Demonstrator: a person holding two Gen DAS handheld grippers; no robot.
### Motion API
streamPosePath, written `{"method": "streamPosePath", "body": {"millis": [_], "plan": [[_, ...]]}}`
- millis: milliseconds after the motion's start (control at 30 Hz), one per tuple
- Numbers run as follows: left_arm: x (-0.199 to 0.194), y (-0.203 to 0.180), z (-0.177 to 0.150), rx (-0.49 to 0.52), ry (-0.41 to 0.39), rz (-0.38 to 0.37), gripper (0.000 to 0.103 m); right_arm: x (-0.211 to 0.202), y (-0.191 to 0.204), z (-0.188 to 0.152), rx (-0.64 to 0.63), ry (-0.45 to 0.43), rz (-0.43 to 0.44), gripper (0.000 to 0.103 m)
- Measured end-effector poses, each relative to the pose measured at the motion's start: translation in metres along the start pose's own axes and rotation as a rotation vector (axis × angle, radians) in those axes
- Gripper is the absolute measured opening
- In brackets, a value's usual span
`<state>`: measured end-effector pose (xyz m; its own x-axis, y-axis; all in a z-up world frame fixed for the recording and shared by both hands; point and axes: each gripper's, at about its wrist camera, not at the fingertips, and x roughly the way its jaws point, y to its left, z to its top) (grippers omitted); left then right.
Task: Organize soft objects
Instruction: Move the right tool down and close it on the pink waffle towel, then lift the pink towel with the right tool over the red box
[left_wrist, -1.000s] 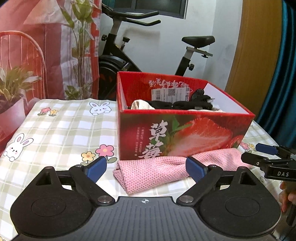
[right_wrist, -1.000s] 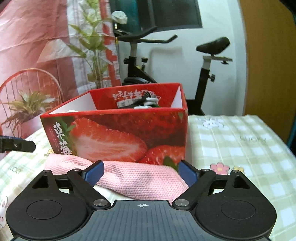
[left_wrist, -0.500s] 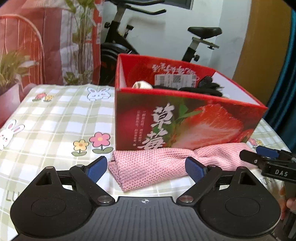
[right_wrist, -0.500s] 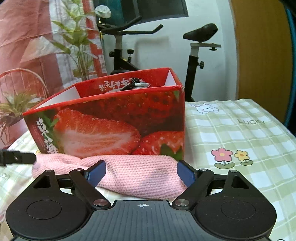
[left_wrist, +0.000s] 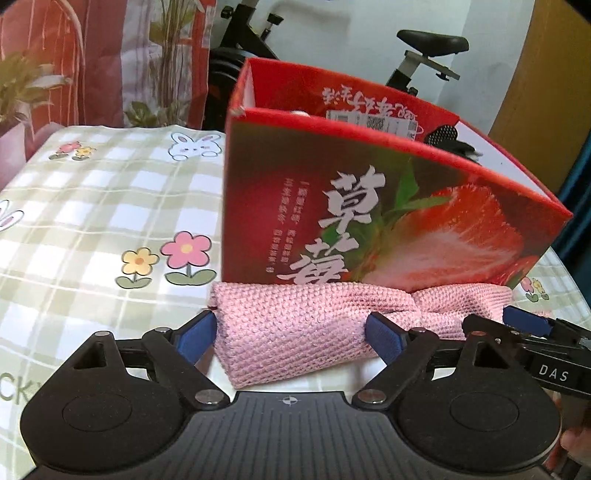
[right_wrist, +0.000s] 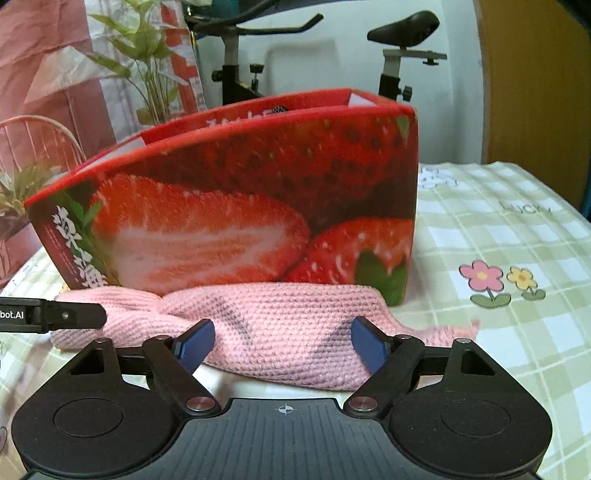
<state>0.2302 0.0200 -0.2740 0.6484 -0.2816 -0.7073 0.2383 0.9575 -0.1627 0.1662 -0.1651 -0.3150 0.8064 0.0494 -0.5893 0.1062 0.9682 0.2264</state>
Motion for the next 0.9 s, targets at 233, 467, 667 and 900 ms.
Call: {"method": "streamPosePath", "body": {"millis": [233,467,667,900], "plan": [[0.000,-0.010,-0.007,0.063,-0.017,-0.048,0.048,0.001,0.003,-0.004,-0.015,-0.001,0.004,0.062],[-0.003,-0.018,-0.012,0.073,-0.006,-0.080,0.029,-0.003,0.003,-0.006,-0.028,0.002,0.075,0.029],[-0.009,-0.017,-0.018,0.068,0.004,-0.093,0.028,-0.010,0.011,-0.008,-0.093,-0.009,0.110,0.021],[-0.015,-0.014,-0.021,0.052,-0.004,-0.103,0.023,-0.021,0.007,-0.009,-0.099,-0.056,0.150,0.020]]}}
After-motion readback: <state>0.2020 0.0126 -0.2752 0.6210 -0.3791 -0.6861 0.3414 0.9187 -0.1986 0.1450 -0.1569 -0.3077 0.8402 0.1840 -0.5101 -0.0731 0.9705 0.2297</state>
